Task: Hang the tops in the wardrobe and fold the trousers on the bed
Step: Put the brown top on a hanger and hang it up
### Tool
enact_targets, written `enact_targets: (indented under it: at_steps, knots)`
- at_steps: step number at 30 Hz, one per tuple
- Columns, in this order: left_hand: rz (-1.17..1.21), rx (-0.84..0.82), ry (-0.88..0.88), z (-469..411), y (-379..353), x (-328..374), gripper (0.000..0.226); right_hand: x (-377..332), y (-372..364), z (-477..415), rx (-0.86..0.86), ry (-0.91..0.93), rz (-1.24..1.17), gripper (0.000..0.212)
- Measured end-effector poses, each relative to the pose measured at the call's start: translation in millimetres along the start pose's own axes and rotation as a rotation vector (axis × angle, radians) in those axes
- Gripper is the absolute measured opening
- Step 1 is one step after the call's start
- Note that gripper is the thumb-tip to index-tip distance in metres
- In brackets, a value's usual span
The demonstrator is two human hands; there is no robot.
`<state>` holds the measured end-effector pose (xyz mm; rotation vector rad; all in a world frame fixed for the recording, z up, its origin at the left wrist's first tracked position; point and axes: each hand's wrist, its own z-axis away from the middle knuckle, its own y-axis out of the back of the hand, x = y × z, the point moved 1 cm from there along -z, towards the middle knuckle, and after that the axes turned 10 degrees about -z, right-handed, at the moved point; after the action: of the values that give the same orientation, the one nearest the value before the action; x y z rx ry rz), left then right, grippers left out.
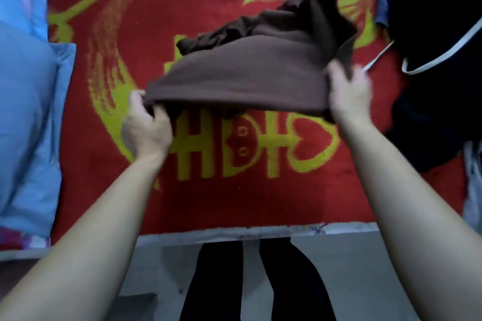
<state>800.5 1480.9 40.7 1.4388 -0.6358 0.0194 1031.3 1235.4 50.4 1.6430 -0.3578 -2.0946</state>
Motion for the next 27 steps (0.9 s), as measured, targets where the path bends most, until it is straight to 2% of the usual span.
enact_targets:
  at_steps: [1, 3, 6, 8, 10, 13, 14, 15, 17, 18, 19, 20, 23, 24, 25, 27]
  knots:
    - [-0.171, -0.138, 0.001, 10, -8, -15, 0.026, 23, -4, 6, -0.130, -0.146, 0.108, 0.049]
    - [-0.462, -0.414, -0.072, 36, -21, -47, 0.026, 67, -5, 29, -0.326, -0.284, 0.284, 0.051]
    - [-0.775, -0.754, -0.189, 71, -33, -83, 0.032, 110, 4, 71, -0.383, -0.321, 0.452, 0.041]
    - [-0.808, -0.881, -0.158, 89, -39, -95, 0.042, 130, 10, 91, -0.397, -0.363, 0.464, 0.038]
    - [-0.666, -0.813, -0.139, 102, -44, -90, 0.043, 144, 17, 105, -0.423, -0.344, 0.474, 0.038]
    - [-0.446, -0.480, -0.303, 113, -52, -57, 0.039, 154, 25, 120, -0.453, -0.155, 0.538, 0.045]
    - [-0.376, -0.412, -0.357, 112, -55, -40, 0.038, 152, 26, 123, -0.513, -0.120, 0.544, 0.050]
    - [-0.297, -0.417, -0.390, 111, -61, -21, 0.039, 152, 24, 124, -0.619, -0.103, 0.561, 0.056]
    - [-0.130, -0.544, -0.388, 108, -75, 14, 0.036, 155, 21, 121, -0.869, -0.117, 0.634, 0.062]
    - [-0.064, -0.622, -0.363, 108, -85, 28, 0.030, 157, 22, 117, -0.924, -0.143, 0.658, 0.061]
    - [-0.018, -0.685, -0.338, 109, -94, 40, 0.025, 158, 24, 111, -0.895, -0.160, 0.636, 0.059]
    - [0.007, -0.741, -0.311, 111, -103, 53, 0.021, 158, 27, 105, -0.794, -0.161, 0.583, 0.059]
    - [0.027, -0.902, -0.209, 123, -130, 79, 0.019, 160, 35, 78, -0.397, -0.074, 0.498, 0.048]
    - [0.016, -0.947, -0.186, 131, -140, 84, 0.025, 158, 36, 68, -0.310, -0.025, 0.523, 0.054]
    - [-0.008, -0.985, -0.167, 141, -148, 86, 0.035, 155, 34, 57, -0.279, 0.025, 0.553, 0.064]
    - [-0.075, -1.002, -0.121, 160, -162, 84, 0.053, 147, 25, 38, -0.396, 0.133, 0.590, 0.077]
